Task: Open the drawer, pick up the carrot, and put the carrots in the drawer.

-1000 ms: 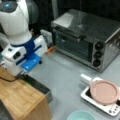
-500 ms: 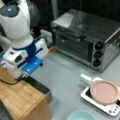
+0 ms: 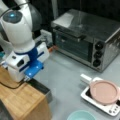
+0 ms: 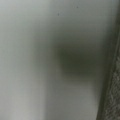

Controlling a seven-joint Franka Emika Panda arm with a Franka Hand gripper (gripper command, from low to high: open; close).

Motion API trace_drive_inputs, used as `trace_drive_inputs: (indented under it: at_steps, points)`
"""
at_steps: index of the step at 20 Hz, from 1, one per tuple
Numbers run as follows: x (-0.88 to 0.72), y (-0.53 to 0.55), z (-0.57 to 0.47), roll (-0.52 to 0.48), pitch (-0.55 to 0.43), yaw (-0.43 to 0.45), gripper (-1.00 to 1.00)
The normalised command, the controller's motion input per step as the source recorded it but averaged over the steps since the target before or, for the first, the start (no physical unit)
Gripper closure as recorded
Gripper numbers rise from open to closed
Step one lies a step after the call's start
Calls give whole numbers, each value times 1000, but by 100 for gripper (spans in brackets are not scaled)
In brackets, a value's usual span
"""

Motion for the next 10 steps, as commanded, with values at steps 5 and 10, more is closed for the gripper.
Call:
trace_drive_inputs:
  at_steps: [5, 10]
  points:
    - [-41, 39, -128, -96, -50, 134, -100]
    - [-77, 160, -129, -95, -54, 95, -100]
